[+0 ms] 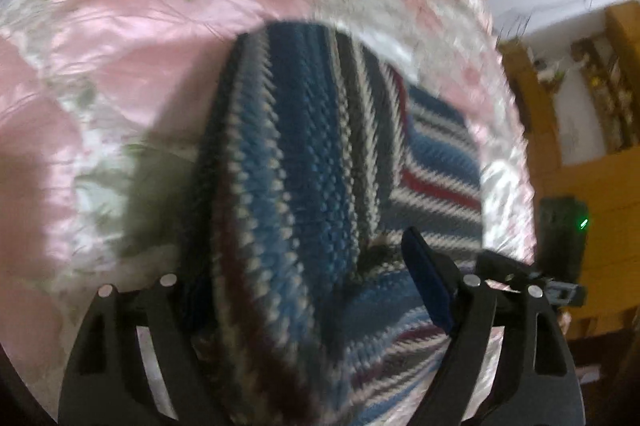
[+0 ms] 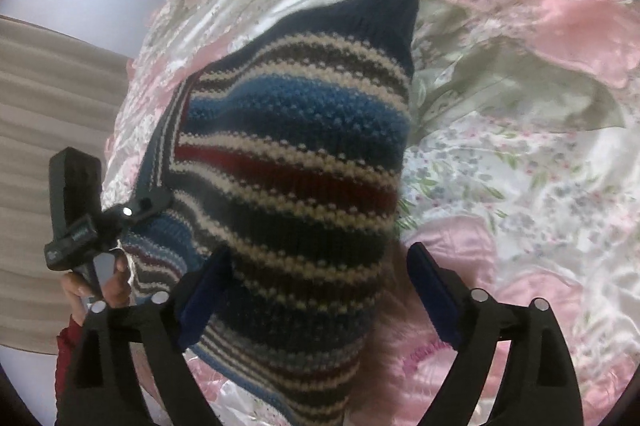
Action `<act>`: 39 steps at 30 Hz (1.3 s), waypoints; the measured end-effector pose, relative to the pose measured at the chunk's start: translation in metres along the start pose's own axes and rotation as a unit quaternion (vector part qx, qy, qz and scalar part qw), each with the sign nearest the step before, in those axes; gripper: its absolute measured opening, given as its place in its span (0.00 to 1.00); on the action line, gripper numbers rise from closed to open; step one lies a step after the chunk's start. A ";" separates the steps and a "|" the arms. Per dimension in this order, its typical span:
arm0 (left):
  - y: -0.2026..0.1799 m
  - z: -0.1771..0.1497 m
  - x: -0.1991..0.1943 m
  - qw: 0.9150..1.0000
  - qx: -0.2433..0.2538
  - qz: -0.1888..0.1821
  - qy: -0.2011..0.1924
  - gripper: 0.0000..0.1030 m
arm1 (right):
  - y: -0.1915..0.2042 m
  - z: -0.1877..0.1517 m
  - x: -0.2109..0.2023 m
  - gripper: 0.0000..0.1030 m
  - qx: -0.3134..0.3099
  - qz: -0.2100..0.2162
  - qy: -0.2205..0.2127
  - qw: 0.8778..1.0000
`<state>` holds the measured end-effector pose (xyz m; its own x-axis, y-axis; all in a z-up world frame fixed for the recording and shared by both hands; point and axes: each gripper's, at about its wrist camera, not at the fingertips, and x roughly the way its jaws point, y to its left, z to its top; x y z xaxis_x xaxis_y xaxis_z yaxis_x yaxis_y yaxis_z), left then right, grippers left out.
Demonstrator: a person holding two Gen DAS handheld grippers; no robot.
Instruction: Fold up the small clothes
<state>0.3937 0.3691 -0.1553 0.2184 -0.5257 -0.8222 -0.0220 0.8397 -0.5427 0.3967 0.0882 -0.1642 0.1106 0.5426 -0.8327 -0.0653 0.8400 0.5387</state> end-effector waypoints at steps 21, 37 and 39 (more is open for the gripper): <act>-0.059 -0.055 -0.032 0.995 0.021 -0.085 -0.054 0.28 | -0.002 -0.038 -0.044 0.52 -0.021 0.076 -0.025 0.997; -0.126 -0.142 0.006 0.991 0.112 0.064 -0.033 0.77 | -0.071 -0.115 -0.103 0.52 -0.003 0.051 0.000 0.999; -0.120 -0.138 0.004 0.991 0.115 0.056 -0.026 0.87 | -0.075 -0.116 -0.103 0.52 -0.002 0.057 -0.003 0.998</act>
<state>0.2621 0.2470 -0.1169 0.2765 -0.4255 -0.8617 0.1728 0.9040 -0.3910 0.2751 -0.0303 -0.1333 0.1081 0.6345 -0.7653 -0.0816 0.7729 0.6293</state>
